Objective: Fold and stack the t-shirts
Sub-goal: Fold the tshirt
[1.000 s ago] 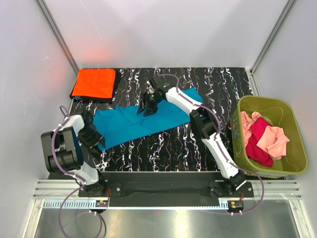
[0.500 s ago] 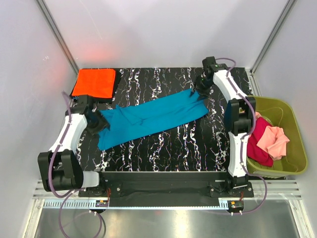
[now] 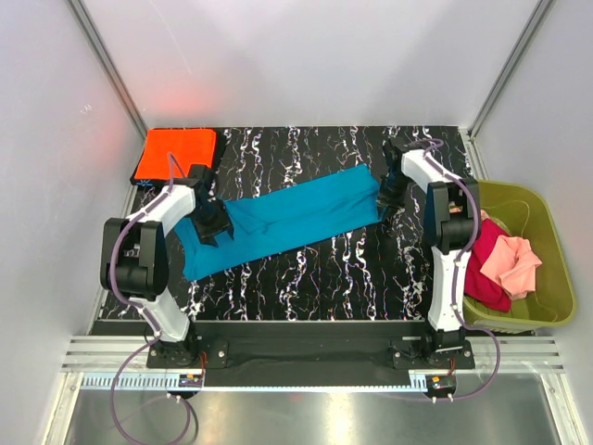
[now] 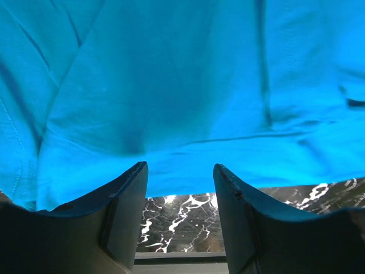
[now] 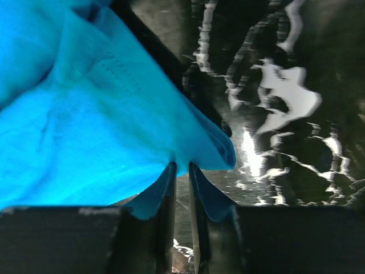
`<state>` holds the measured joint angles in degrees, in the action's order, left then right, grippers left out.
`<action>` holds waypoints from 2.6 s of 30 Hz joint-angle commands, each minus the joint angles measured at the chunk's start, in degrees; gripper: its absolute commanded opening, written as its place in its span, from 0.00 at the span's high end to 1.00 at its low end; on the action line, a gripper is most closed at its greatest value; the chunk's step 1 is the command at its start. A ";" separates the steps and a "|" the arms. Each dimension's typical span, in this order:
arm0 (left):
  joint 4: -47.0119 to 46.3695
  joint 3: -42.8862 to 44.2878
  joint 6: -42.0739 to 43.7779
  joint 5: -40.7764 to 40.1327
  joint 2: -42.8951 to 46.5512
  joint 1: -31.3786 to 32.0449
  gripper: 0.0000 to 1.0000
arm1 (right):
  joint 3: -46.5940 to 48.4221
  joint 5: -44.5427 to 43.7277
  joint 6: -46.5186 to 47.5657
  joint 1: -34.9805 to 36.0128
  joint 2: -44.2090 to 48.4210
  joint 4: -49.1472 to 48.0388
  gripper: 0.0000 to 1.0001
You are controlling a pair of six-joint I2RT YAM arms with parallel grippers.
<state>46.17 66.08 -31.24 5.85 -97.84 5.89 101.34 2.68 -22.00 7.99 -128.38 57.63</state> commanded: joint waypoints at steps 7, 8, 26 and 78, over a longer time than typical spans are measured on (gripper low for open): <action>1.82 2.30 0.92 -4.70 -4.46 -0.97 0.45 | -10.71 -4.62 -0.23 -2.01 5.94 -4.97 0.83; 1.82 1.34 1.18 -5.05 -4.46 -1.06 0.45 | -11.86 -3.92 -0.24 -2.10 6.82 -5.41 0.82; 2.25 2.47 5.05 -4.09 0.81 0.44 0.45 | 9.48 2.24 -0.06 -2.01 -0.98 -1.11 0.67; 0.32 28.83 -26.58 5.85 -19.31 -6.86 0.44 | 3.43 18.76 -9.20 24.53 7.97 -13.32 0.40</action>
<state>44.66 90.21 -53.54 14.39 -116.20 -1.80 106.48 21.56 -31.33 32.51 -124.92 47.29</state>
